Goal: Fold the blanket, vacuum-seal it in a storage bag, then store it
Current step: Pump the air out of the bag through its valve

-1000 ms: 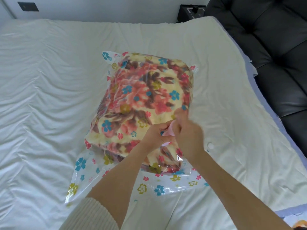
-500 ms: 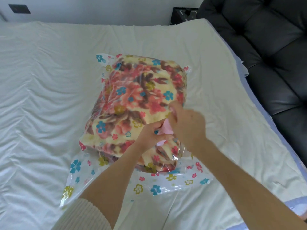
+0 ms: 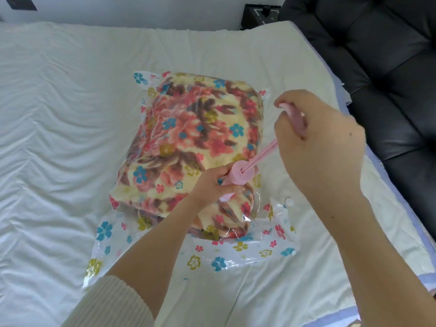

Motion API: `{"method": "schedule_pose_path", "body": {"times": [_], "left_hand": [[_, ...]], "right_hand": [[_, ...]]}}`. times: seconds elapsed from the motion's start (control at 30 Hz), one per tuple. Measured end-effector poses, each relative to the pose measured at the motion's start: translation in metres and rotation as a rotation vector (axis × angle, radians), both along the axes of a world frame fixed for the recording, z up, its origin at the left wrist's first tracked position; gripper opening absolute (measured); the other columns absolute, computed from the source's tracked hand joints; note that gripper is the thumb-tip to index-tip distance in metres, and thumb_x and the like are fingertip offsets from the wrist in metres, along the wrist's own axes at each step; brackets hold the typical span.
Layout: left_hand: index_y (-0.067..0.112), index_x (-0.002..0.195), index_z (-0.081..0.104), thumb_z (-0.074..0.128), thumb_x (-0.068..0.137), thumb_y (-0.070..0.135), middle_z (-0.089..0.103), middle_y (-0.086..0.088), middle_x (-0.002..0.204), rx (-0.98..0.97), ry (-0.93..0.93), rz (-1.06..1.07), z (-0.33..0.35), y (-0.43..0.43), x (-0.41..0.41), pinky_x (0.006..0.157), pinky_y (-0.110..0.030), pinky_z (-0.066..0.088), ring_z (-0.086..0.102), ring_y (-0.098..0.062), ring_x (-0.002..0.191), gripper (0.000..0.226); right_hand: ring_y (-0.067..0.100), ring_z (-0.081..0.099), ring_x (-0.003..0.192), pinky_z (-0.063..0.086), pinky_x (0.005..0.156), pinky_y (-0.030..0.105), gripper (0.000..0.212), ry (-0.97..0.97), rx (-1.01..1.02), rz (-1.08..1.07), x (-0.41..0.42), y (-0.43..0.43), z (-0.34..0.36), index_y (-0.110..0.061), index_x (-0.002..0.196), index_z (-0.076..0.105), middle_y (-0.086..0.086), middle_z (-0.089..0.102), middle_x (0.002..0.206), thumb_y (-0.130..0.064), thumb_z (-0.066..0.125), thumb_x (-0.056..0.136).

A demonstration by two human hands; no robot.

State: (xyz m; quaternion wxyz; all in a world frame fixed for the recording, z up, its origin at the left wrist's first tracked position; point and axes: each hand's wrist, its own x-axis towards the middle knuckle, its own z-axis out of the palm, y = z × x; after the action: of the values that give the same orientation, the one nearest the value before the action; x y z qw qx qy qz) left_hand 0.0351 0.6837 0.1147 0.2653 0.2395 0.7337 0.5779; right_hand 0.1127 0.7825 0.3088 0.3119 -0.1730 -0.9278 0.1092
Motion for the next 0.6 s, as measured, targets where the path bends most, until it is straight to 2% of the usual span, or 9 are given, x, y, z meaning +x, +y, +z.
{"method": "schedule_pose_path", "body": {"times": [0.07, 0.13, 0.23, 0.3, 0.37, 0.43, 0.47, 0.53, 0.6], "left_hand": [[0.011, 0.116, 0.065, 0.078, 0.073, 0.014, 0.063, 0.026, 0.092, -0.013, 0.0, 0.0, 0.0, 0.0, 0.0, 0.073, -0.002, 0.039, 0.056, 0.016, 0.083, 0.045], [0.001, 0.105, 0.065, 0.075, 0.074, 0.005, 0.061, 0.028, 0.074, -0.02, 0.015, 0.001, -0.006, -0.001, 0.002, 0.065, -0.005, 0.039, 0.055, 0.016, 0.07, 0.032], [-0.003, 0.106, 0.064, 0.073, 0.075, 0.003, 0.06, 0.027, 0.075, -0.025, 0.045, 0.004, -0.002, -0.002, 0.002, 0.065, -0.003, 0.038, 0.055, 0.017, 0.07, 0.033], [0.008, 0.117, 0.063, 0.076, 0.075, 0.012, 0.064, 0.023, 0.093, -0.009, 0.037, -0.008, 0.0, -0.001, -0.002, 0.072, -0.002, 0.04, 0.057, 0.013, 0.086, 0.044], [0.018, 0.122, 0.062, 0.078, 0.074, 0.019, 0.065, 0.02, 0.107, -0.016, 0.036, -0.01, -0.001, 0.0, -0.006, 0.079, -0.003, 0.04, 0.058, 0.004, 0.099, 0.05], [0.018, 0.121, 0.063, 0.078, 0.074, 0.019, 0.065, 0.022, 0.105, -0.03, 0.027, -0.013, -0.002, 0.0, -0.004, 0.079, -0.003, 0.039, 0.058, 0.007, 0.097, 0.05], [0.015, 0.116, 0.065, 0.077, 0.074, 0.016, 0.065, 0.024, 0.096, -0.035, 0.023, -0.008, -0.003, -0.002, -0.001, 0.075, -0.003, 0.039, 0.057, 0.012, 0.088, 0.044], [0.016, 0.096, 0.069, 0.073, 0.074, 0.005, 0.062, 0.025, 0.077, -0.043, 0.036, -0.006, -0.009, -0.003, 0.003, 0.065, -0.006, 0.038, 0.056, 0.014, 0.071, 0.025], [0.022, 0.089, 0.068, 0.072, 0.075, 0.003, 0.062, 0.023, 0.078, -0.043, 0.058, 0.007, -0.006, -0.004, 0.005, 0.065, -0.006, 0.039, 0.056, 0.014, 0.069, 0.024]], "right_hand": [[0.024, 0.039, 0.044, 0.026, 0.05, 0.026, 0.027, 0.066, -0.045, -0.113, 0.0, -0.002, -0.018, -0.022, 0.099, 0.067, -0.002, 0.038, 0.046, -0.02, 0.045, 0.082], [0.023, 0.043, 0.038, 0.018, 0.045, 0.02, 0.025, -0.208, -0.094, 0.017, 0.0, -0.016, -0.066, -0.014, 0.098, 0.067, -0.001, 0.032, 0.046, -0.013, 0.051, 0.08], [0.017, 0.023, 0.034, 0.001, 0.047, 0.012, 0.021, -0.253, 0.09, 0.038, -0.007, 0.005, -0.076, -0.013, 0.073, 0.065, -0.007, 0.019, 0.046, -0.016, 0.044, 0.073], [0.022, 0.026, 0.039, 0.009, 0.042, 0.016, 0.026, -0.146, 0.05, 0.058, -0.01, 0.004, -0.04, -0.015, 0.077, 0.066, -0.003, 0.029, 0.045, -0.021, 0.041, 0.076], [0.026, 0.04, 0.047, 0.03, 0.046, 0.027, 0.028, -0.056, 0.026, 0.02, -0.008, 0.001, -0.007, -0.02, 0.095, 0.067, 0.002, 0.047, 0.052, -0.026, 0.041, 0.084], [0.024, 0.042, 0.046, 0.034, 0.048, 0.028, 0.026, 0.087, -0.071, -0.063, -0.003, -0.002, -0.013, -0.023, 0.099, 0.067, 0.0, 0.046, 0.051, -0.025, 0.045, 0.086], [0.022, 0.038, 0.042, 0.031, 0.046, 0.025, 0.022, 0.05, -0.123, -0.064, 0.001, -0.005, -0.032, -0.021, 0.099, 0.066, -0.001, 0.041, 0.048, -0.022, 0.05, 0.084], [0.019, 0.028, 0.037, 0.019, 0.041, 0.018, 0.02, -0.194, -0.113, -0.004, 0.001, -0.016, -0.078, -0.014, 0.095, 0.065, -0.006, 0.027, 0.045, -0.012, 0.062, 0.075], [0.019, 0.027, 0.029, 0.006, 0.045, 0.011, 0.014, -0.153, 0.046, -0.008, -0.009, -0.002, -0.086, -0.011, 0.083, 0.065, -0.007, 0.02, 0.045, -0.011, 0.062, 0.069]]}}
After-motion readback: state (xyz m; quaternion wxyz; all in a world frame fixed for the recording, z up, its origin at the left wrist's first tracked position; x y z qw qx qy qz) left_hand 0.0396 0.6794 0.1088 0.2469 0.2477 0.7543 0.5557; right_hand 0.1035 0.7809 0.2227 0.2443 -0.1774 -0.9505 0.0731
